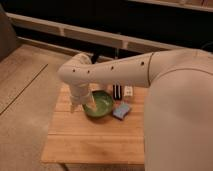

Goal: Pick up the ceramic cup

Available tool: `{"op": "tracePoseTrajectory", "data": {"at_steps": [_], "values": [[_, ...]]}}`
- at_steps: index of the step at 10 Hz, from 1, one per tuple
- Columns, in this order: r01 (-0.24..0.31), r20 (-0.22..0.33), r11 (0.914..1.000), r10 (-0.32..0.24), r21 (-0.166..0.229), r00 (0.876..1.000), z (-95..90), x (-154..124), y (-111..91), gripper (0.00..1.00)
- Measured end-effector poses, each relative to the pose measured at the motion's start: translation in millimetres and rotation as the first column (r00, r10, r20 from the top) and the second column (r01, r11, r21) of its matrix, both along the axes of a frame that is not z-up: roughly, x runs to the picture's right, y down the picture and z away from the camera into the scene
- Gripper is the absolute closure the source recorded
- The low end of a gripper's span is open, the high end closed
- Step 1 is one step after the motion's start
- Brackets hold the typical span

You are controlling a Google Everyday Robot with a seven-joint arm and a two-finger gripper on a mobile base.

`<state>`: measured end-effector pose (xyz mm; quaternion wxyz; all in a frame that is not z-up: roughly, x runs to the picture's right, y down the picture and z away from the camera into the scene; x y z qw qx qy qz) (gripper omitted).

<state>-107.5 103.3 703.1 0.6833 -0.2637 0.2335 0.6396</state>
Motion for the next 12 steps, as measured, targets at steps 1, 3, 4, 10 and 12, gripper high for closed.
{"op": "tracePoseTrajectory", "data": {"at_steps": [1,3,4,10,12], "values": [[0.002,0.000,1.0000,-0.002,0.004,1.000,-0.3,0.2,-1.1,0.35],[0.014,0.029,0.9968,-0.017,0.079,0.999,3.3,4.5,-23.0,0.35],[0.028,0.055,0.9914,-0.035,0.128,0.998,5.0,7.5,-39.6,0.35],[0.147,0.272,0.8731,-0.299,0.465,0.915,-7.6,30.1,-164.3,0.35],[0.153,0.280,0.8593,-0.320,0.488,0.905,-10.0,33.0,-173.1,0.35]]}}
